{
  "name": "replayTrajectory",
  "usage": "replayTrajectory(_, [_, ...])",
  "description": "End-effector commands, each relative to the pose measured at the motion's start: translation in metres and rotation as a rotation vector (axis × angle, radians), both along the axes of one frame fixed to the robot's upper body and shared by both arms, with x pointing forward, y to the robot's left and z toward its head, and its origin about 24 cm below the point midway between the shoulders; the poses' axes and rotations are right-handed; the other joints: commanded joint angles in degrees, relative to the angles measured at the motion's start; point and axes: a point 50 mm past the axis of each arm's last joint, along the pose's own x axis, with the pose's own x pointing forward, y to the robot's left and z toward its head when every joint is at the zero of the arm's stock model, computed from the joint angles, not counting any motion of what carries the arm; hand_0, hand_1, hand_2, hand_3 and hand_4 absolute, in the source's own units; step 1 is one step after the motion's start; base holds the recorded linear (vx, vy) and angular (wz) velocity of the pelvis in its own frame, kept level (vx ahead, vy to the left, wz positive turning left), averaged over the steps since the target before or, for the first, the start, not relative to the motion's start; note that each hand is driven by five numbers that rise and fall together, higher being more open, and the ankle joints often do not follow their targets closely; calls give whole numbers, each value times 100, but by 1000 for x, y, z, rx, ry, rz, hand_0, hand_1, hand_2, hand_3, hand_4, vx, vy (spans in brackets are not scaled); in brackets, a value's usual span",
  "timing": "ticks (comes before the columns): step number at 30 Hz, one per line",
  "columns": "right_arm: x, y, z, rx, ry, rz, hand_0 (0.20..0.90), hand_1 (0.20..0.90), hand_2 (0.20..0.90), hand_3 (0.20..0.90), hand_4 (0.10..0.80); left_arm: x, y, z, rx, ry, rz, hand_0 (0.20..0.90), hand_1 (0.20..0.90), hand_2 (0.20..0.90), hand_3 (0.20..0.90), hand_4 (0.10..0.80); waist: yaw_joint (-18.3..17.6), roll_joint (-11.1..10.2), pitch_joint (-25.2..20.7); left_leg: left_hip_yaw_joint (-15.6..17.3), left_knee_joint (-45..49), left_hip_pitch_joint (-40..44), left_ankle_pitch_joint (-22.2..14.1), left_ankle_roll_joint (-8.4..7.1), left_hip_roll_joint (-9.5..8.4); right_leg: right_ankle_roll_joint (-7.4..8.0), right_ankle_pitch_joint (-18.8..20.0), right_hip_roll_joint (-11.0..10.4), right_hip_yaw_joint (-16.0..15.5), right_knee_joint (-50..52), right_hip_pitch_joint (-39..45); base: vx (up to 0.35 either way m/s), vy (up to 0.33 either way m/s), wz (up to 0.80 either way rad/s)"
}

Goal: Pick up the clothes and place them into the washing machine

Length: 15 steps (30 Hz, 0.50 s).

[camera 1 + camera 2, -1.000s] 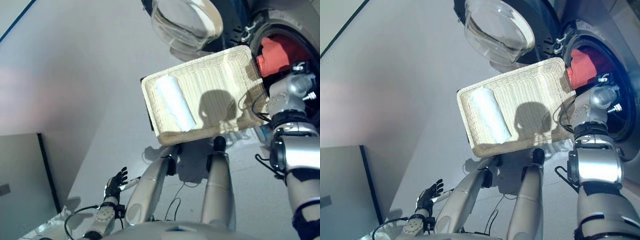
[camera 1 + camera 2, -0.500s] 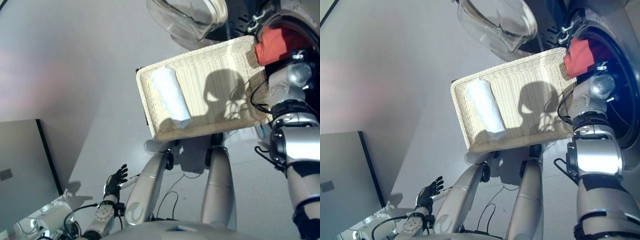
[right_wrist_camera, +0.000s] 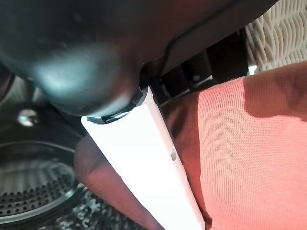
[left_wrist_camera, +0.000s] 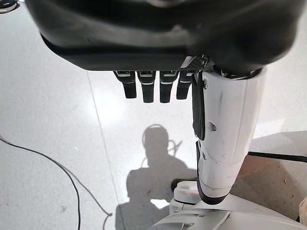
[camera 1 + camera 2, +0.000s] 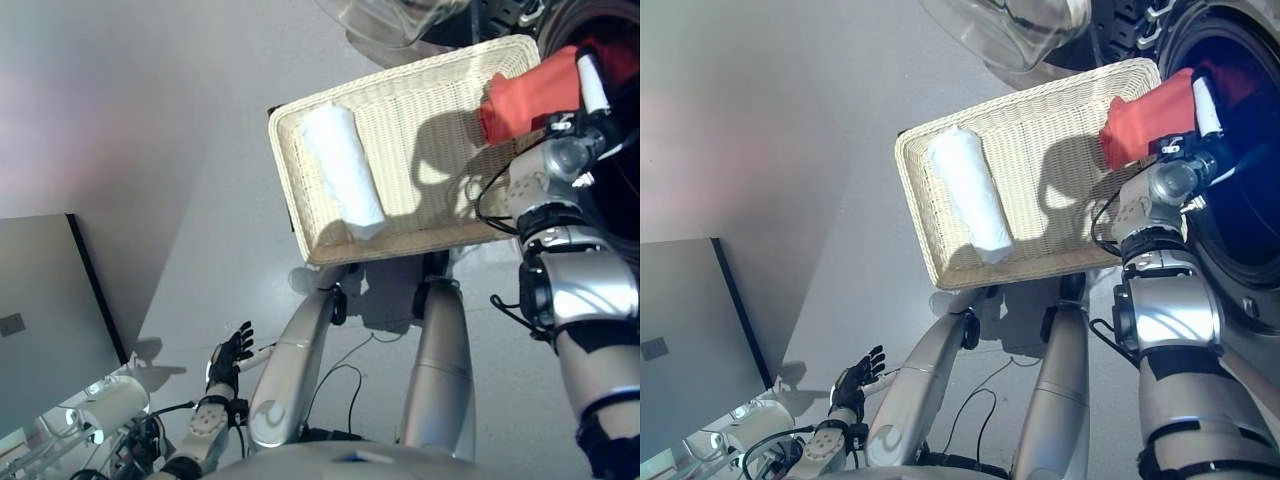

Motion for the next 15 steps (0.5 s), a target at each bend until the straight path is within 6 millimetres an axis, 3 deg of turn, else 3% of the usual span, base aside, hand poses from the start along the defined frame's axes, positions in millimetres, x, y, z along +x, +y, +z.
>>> replayTrajectory(1, [-15,-12,71,-145,-260,-69,200,200,200,200,300,-10,-5,-5,12,27,18,900,900,900,900,800,-13,226,-220,321,748,-493,-661,-147,-21,-218,607,297,-186,-887,264,0,0,0])
replayTrajectory(15, [-45,-33,96,-192,-387,-231,200,200,200,200,300,-14,-9,-6,-6,22,17,900,900,900,900,800,-242,480,-251,559,742,-392,-706,-115,-16,-191,658,346,131,-916,212,14,37,-10])
